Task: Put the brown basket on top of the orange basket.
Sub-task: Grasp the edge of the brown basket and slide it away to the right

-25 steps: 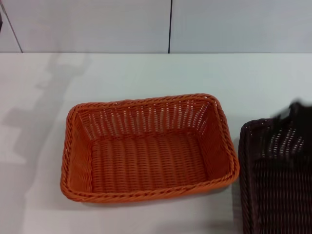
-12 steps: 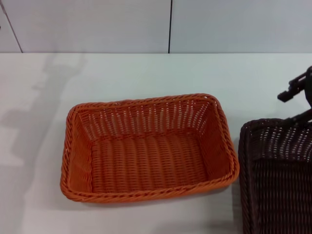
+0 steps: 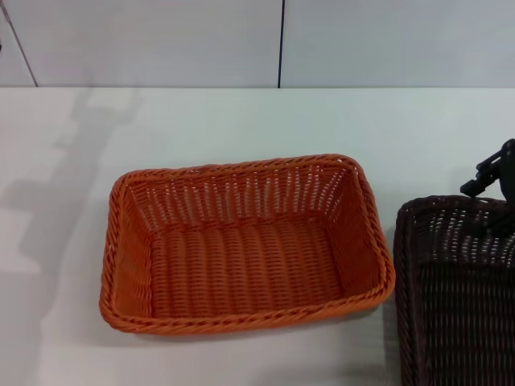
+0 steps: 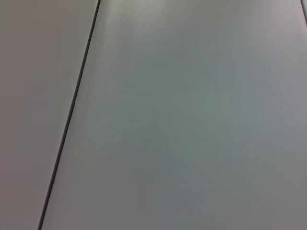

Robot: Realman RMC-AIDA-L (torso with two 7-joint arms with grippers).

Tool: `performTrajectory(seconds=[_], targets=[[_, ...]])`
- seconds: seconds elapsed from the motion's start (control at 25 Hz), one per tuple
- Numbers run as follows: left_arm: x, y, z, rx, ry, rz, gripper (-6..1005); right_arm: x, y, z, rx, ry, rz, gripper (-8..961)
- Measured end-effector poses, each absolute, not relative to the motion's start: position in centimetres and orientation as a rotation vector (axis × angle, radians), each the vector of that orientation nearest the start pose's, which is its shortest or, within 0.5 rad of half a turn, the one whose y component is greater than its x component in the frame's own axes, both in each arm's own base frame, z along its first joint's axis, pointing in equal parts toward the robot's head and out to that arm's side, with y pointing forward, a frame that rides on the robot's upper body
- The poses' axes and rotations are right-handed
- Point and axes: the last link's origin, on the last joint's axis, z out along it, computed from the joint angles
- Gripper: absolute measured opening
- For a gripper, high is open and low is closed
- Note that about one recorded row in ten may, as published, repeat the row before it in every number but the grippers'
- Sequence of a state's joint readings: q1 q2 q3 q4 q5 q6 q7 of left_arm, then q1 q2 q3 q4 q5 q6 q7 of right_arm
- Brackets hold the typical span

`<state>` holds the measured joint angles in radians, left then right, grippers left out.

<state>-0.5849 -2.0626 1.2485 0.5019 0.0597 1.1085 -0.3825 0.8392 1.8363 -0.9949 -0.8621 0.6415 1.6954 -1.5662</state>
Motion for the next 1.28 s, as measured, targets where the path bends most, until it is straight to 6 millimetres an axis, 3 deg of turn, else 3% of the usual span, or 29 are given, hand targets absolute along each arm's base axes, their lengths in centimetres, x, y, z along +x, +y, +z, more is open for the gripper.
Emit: performTrajectory(seconds=[0.6, 1.08, 1.2, 1.28], targets=[[-21.4, 42.7, 9.4, -1.395, -0.258, -1.145, 845, 24.4, 39.9, 6.7, -2.951, 0.172, -0.637, 626], [-21.6, 42.6, 9.3, -1.398, -0.264, -1.14, 845, 24.9, 39.8, 6.8, -2.932, 0.167, -0.648, 618], [-21.7, 42.6, 9.3, -1.396, -0.266, -1.138, 845, 25.0, 39.7, 6.8, -2.935, 0.175, -0.66, 437], [-21.9, 42.6, 9.3, -1.394, -0.271, -1.132, 845, 24.9, 39.5, 6.8, -2.947, 0.181, -0.664, 401]])
